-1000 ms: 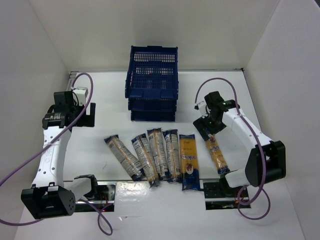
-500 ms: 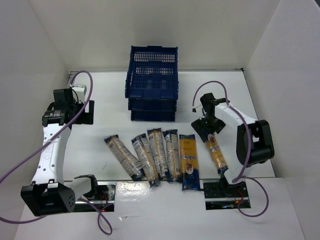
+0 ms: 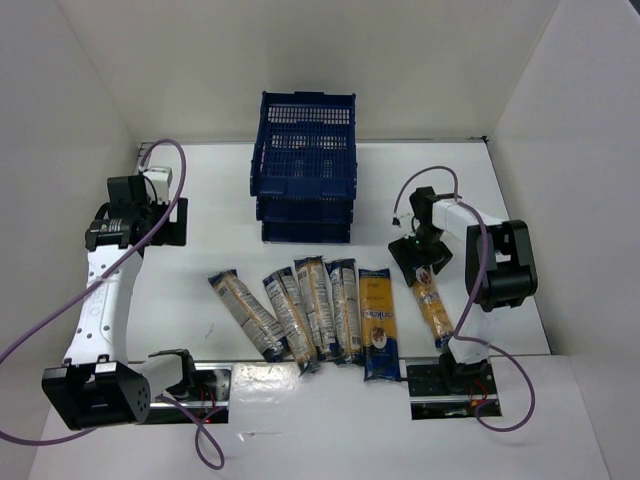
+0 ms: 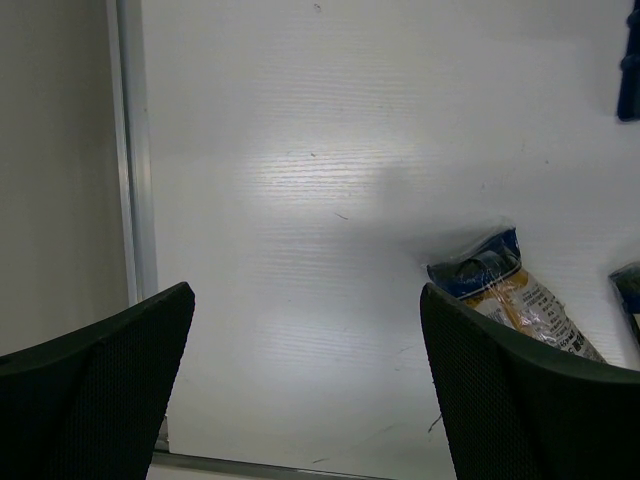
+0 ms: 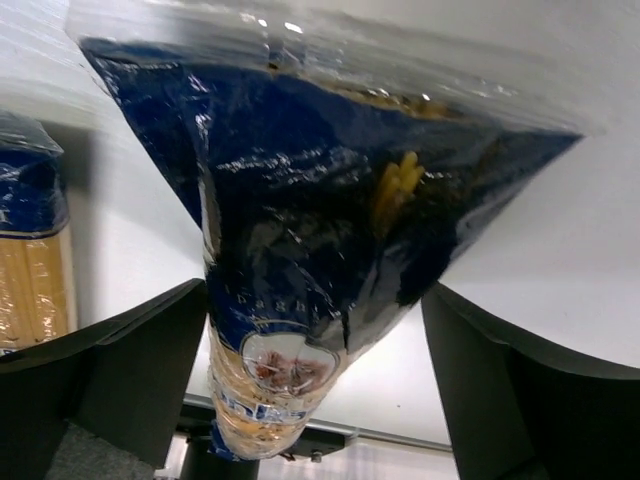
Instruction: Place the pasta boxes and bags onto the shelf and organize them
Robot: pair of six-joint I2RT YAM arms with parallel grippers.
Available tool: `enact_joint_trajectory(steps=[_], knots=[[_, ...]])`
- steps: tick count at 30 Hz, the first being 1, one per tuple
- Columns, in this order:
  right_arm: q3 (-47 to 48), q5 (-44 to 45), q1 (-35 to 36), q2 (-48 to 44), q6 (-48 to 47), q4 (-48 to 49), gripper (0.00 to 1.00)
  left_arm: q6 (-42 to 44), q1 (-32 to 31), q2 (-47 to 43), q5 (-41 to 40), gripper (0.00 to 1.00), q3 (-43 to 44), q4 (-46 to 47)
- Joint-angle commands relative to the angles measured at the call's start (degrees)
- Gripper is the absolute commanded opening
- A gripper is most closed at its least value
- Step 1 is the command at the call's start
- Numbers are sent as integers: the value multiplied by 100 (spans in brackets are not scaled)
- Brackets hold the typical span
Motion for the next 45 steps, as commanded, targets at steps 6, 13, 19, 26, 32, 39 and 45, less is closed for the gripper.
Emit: enact_joint_trajectory(steps=[6,13,19,26,32,39,45], knots=[[264,-189,163,287,109,332,57,-148,-16,20,-56,99,77,150],[807,75,-91,648,495,824,0,-148,-16,20,-109,99,25,256],[1748,75,-408,807,680,1139,0,-148,-16,20,-109,99,25,256],[2539,443,-408,1201,733,1737,0,-148,-16,20,-162,99,-28,370],[3338,557,-408,1781,733,2028,0,-148,-16,20,-223,99,-28,370],[4007,787,-408,2353,680,2090,63,-148,98,-33,-171,99,-81,370],[3615,235,-461,1373,926,2090,86,-148,151,-138,-118,99,-186,423]])
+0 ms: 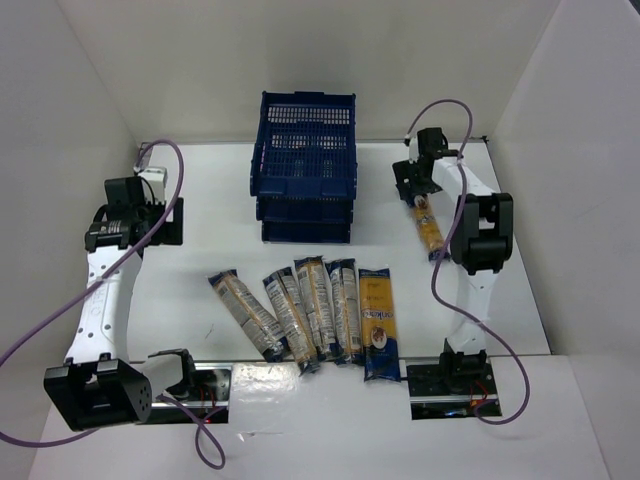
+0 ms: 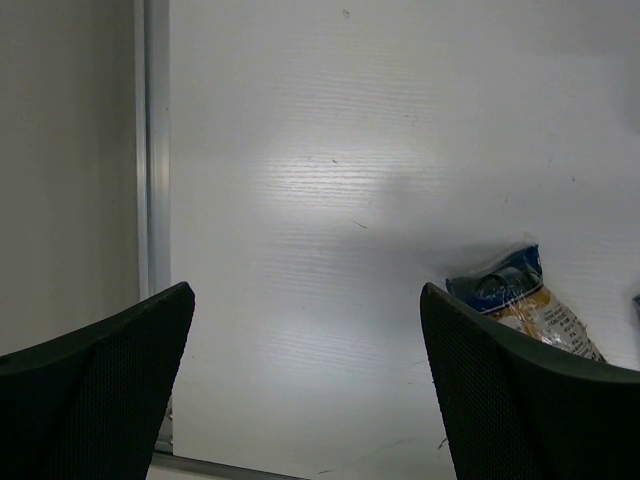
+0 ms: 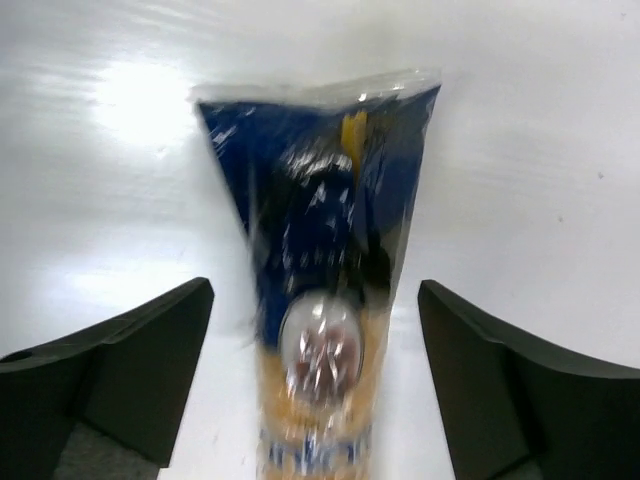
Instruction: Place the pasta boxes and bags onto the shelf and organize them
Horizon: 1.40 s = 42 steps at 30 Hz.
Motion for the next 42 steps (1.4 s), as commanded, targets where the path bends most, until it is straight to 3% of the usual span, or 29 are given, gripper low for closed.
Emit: enact_joint_trajectory(steps=[1,3,9,15,24,42], knots=[[-251,-324,-17,-1134,166,315,93,-148,28,-129,26,99,-57,167],[-638,-386,-17,-1583,166,254,100,-148,28,-243,79,99,-110,167],[-2692,-97,-69,-2595,-115,122,100,-148,28,-358,193,99,-233,272],[-3609,-289,-255,-3210,16,227,100,-148,28,-411,360,99,-233,272],[-3927,-289,-307,-3343,140,473,100,-148,28,-647,483,99,-339,272],[-3426,-78,-307,-2447,140,728,100,-148,28,-753,483,99,-391,325]])
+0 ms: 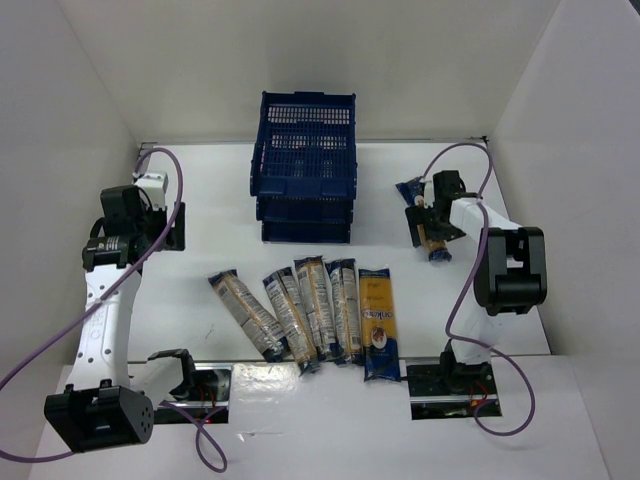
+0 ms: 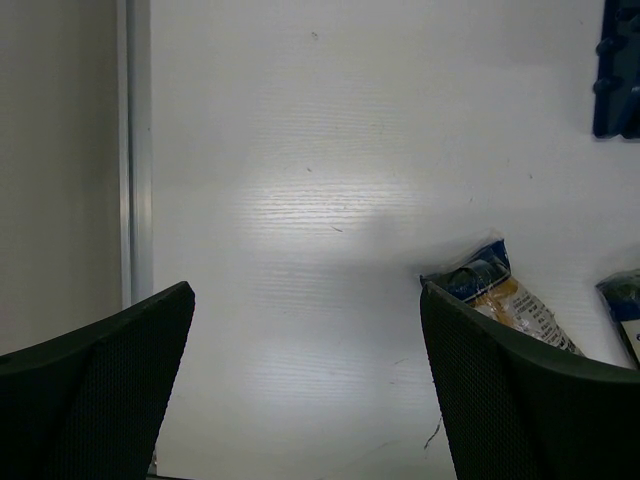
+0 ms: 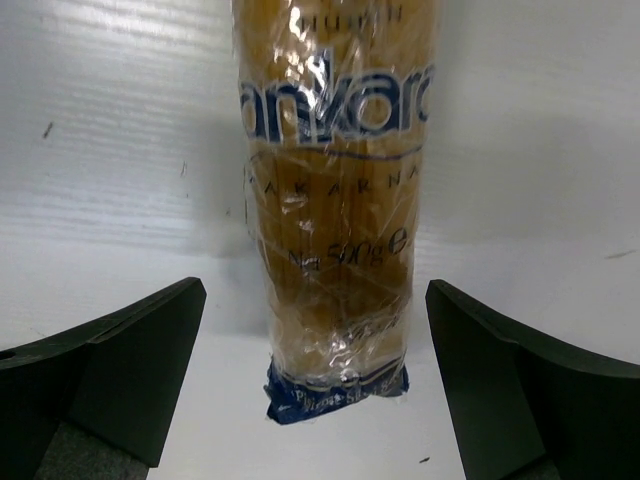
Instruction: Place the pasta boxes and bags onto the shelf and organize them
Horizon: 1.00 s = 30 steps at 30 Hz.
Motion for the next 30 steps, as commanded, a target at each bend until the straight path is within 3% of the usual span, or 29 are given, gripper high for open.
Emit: enact_joint_trajectory(steps=[1,23,30], knots=[[394,103,-32,174,57,298,100,-145,26,-120,94,99,-33,187],[834,208,-199,913,-436,131,100,-93,26,-120,147,99,-86,187],[1115,-178,-199,1159,-550,-132,97,-93,26,-67,200,99,-86,187]])
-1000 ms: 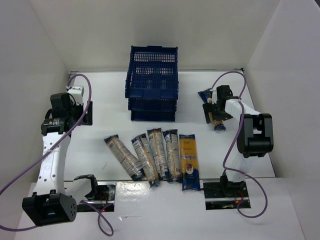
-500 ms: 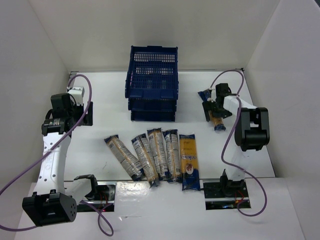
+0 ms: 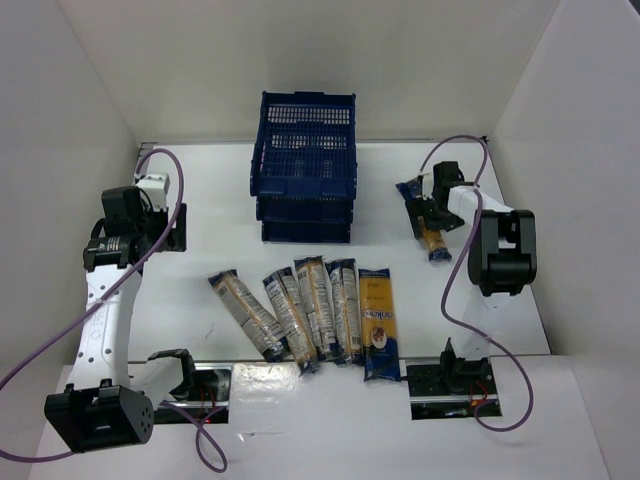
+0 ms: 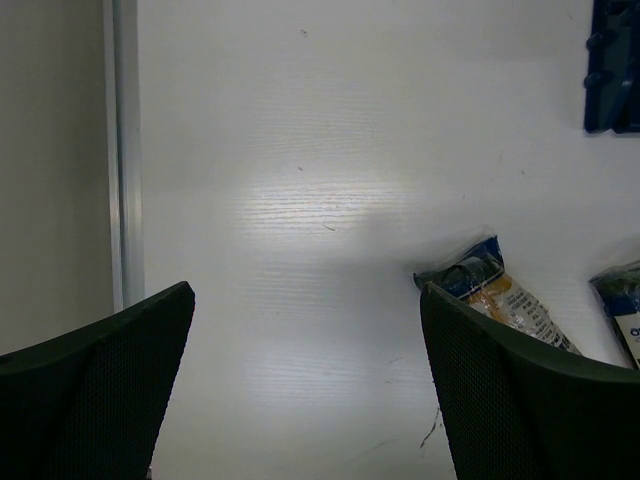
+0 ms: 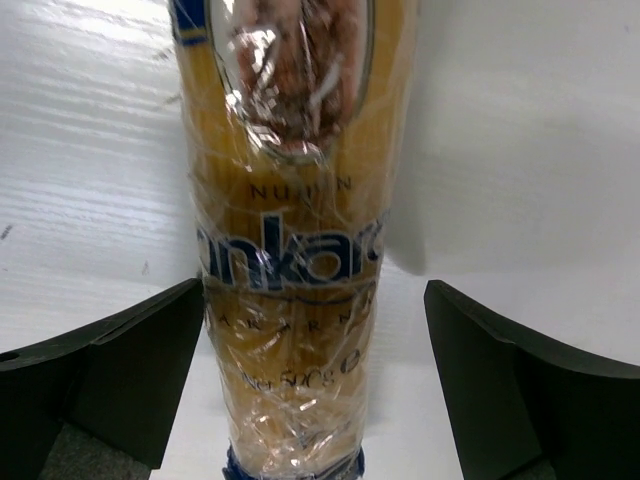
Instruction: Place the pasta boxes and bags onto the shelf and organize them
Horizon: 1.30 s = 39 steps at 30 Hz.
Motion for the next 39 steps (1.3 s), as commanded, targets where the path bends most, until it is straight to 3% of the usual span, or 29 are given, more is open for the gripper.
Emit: enact_joint_trajectory(steps=[1,4,8,11,12,18,25,39], knots=[[272,-230,-46,291,-143,-205,97,-97,26,-56,91,99,-25,161],[403,-468,-46,537,-266,-424,91,-97,26,-56,91,99,-25,161],[457,-679,-46,617,-328,-539,74,-97,26,-56,91,99,-25,161],[457,-802,-46,670,-381,-671,34,-97,26,-56,91,99,-25,161],[457,-715,-46,670,-320,-671,0,-97,26,-56,91,99,-25,161],[61,-1065,-99,-548,-250,-487,0,-44,26,-56,91,99,-25,161],[789,-1644,-99,-1886,-47,-873,0,-44,26,-56,143,99,-25,161],[1290,-1787,-99,-2713,138,-1242,0,-44,26,-56,143,99,-25,161]])
